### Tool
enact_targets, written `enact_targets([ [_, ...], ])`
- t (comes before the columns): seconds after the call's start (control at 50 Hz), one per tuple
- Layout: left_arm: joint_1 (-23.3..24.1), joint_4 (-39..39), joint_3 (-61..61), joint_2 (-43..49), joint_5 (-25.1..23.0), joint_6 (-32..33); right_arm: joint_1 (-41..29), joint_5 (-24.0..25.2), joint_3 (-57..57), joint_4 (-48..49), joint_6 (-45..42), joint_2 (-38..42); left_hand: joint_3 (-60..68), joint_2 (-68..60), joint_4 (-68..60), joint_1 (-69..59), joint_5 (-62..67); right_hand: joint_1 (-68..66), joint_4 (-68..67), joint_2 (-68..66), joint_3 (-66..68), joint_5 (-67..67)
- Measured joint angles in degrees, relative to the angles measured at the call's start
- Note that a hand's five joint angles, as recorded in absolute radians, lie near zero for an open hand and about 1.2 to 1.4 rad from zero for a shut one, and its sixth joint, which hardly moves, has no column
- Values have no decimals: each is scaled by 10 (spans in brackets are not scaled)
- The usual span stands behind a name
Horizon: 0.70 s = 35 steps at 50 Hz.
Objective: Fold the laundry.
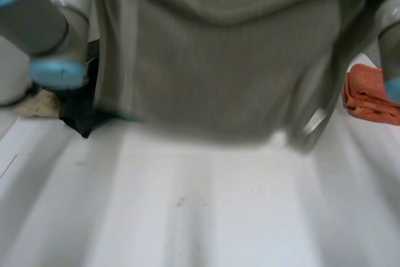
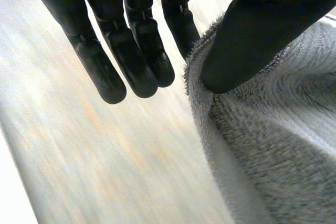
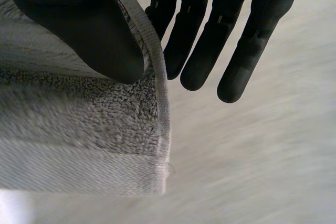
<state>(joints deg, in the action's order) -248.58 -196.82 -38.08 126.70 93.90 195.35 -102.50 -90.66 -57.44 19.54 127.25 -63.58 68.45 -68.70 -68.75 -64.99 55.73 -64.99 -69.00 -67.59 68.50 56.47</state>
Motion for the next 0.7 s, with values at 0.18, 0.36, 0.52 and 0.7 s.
enact_targets([
  [0.18,-7,-121,-6,-21,-1,-15,-5,8,-41,129,47,-42,0,0,0,0,0,0,0,-2,0,3],
  [0.36,-19,-122,-214,-44,-10,-50,-5,24,-160,94,46,-44,1,-1,0,0,0,0,0,-3,2,3],
  [0.52,-21,-118,-407,-50,-28,-55,13,75,-289,45,52,-43,1,-1,0,0,0,0,0,-3,2,3],
  [0.7,-27,-115,-568,-72,-35,-47,37,134,-406,-88,71,-49,1,-1,0,0,0,0,0,-3,2,3],
])
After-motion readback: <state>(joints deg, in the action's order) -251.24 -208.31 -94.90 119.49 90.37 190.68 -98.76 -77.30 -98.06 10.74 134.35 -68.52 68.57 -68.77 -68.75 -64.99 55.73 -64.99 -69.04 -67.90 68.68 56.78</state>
